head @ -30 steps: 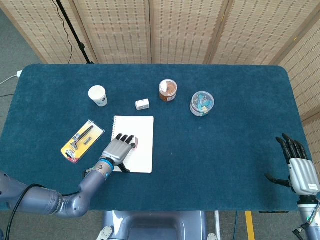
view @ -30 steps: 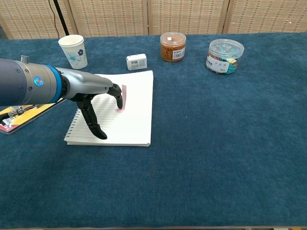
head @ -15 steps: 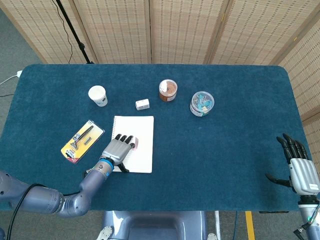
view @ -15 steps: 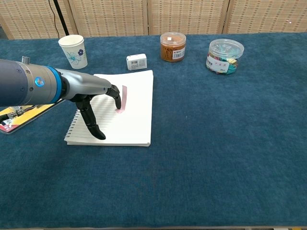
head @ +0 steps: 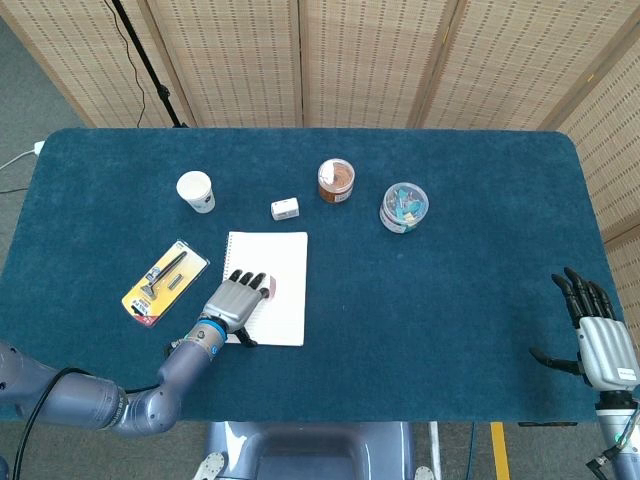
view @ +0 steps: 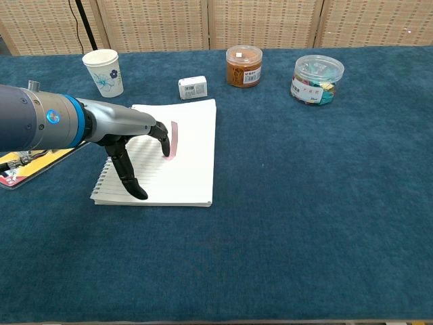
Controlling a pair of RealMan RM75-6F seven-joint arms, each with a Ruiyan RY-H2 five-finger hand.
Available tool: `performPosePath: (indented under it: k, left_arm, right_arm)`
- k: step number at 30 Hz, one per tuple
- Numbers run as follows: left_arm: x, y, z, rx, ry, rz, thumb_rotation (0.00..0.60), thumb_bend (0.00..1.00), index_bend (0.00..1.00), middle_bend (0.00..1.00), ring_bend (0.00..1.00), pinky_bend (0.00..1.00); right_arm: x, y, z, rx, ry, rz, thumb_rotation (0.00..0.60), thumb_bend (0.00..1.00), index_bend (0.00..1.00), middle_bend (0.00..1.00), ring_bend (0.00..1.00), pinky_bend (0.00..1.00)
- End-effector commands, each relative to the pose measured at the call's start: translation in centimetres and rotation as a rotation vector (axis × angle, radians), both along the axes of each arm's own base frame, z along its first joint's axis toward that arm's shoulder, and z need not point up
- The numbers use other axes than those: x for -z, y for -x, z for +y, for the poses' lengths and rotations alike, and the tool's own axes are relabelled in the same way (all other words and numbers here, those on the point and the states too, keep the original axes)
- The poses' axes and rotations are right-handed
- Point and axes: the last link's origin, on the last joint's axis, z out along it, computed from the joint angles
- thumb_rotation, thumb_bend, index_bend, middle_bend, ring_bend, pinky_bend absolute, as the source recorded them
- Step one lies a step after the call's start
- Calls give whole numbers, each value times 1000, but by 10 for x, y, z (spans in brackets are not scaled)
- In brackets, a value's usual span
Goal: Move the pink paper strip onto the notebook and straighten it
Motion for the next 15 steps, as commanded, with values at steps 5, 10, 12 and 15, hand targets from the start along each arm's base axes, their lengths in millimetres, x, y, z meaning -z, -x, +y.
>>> performPosePath:
  k: [5, 10, 12, 15]
  left_arm:
    - [-1, 2, 1, -8, -2, -2, 439, 0, 236, 0, 0, 0]
    - [-1, 0, -1, 2, 11, -7, 441, 0, 236, 0, 0, 0]
    - [0, 0, -3, 3, 17, -6, 442, 0, 236, 0, 0, 0]
    - [0, 0, -6, -2, 26, 2, 442, 0, 236, 0, 0, 0]
  right_arm:
    - [0, 0, 0, -1, 2, 0, 600, 0, 0, 0, 0, 0]
    - [0, -1, 0, 0, -1, 0, 600, 0, 0, 0, 0, 0]
    - [0, -1, 0, 0, 0, 0, 600, 0, 0, 0, 0, 0]
    - [0, -1, 0, 0, 0, -1, 600, 0, 0, 0, 0, 0]
